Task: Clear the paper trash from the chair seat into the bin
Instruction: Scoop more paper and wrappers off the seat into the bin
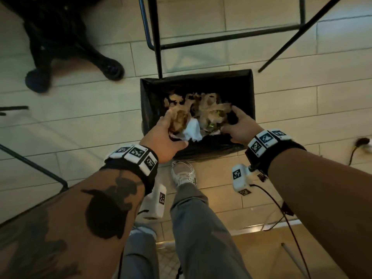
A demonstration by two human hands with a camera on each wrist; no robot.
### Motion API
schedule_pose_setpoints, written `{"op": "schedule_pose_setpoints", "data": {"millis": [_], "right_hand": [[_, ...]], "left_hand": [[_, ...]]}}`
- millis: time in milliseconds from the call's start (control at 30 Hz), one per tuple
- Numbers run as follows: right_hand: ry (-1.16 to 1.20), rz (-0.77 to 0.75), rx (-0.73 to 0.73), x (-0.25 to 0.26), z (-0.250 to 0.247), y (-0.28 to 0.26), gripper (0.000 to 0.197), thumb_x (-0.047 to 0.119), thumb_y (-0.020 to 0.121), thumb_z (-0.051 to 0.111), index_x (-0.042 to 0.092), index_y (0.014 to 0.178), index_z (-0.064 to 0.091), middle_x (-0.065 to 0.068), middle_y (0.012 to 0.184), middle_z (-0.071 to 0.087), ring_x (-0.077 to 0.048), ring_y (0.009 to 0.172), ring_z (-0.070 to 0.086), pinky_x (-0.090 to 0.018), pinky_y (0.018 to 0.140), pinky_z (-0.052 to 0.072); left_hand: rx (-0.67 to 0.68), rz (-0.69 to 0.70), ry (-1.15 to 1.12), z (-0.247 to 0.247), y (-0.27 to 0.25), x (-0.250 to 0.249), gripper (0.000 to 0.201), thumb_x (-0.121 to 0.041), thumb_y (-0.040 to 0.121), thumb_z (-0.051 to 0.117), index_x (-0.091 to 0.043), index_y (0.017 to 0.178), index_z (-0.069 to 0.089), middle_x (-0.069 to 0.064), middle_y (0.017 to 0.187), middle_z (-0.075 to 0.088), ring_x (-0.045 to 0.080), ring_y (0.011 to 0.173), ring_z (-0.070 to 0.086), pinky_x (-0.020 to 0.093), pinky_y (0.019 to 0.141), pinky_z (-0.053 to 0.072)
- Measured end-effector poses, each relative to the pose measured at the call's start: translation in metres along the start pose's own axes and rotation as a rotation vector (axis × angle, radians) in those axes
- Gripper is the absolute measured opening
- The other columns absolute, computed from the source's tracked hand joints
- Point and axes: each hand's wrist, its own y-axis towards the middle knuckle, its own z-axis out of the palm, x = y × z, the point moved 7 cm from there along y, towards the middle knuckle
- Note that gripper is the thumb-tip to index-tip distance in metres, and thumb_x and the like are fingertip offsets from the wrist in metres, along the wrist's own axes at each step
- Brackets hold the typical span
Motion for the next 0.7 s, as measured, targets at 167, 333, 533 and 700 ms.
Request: {"op": "schedule_pose_setpoints", "data": {"millis": [167,333,533,700], "right_hand": [[-0.117,0.041,0.039,0.004,0.002,-0.021,0.051,0.021,0.09,0.068,0.018,0.139,0.054,-0.01,0.123,0.068,-0.033,0.108,0.068,-0.049,0.092,0.057],[-0.352,-0.049,0.157,0.047,0.03,-0.082,0.025,0.018,0.094,0.066,0.01,0.117,0.066,-0.006,0.073,0.062,-0.024,0.06,0.058,-0.035,0.062,0.046],[-0.623,-0.455,0.218,0.186,0.1,-0.226,0.015,0.025,0.093,0.067,0.028,0.107,0.065,-0.004,0.104,0.072,-0.007,0.078,0.063,-0.027,0.064,0.048],[-0.613,-0.764,0.288,0.301,0.159,-0.364,0.018,0.032,0.093,0.066,0.044,0.105,0.062,0.009,0.09,0.074,-0.004,0.075,0.071,-0.033,0.069,0.059]], "left_hand": [[-0.072,-0.052,-0.052,-0.028,-0.044,0.024,0.092,-0.039,0.092,0.072,-0.029,0.164,0.016,0.0,0.163,0.042,0.022,0.144,0.048,0.035,0.118,0.04],[-0.142,-0.017,-0.206,-0.072,-0.144,0.037,0.071,-0.04,0.092,0.07,-0.037,0.156,0.039,-0.009,0.149,0.058,0.017,0.131,0.06,0.035,0.11,0.049],[-0.332,0.168,-0.285,-0.149,-0.329,0.056,0.047,-0.034,0.097,0.066,-0.032,0.143,0.054,-0.008,0.131,0.063,0.006,0.113,0.059,0.02,0.09,0.047],[-0.553,0.253,-0.394,-0.189,-0.475,0.115,0.042,-0.045,0.095,0.066,-0.042,0.136,0.055,-0.021,0.122,0.062,-0.004,0.109,0.059,0.019,0.09,0.052]]}}
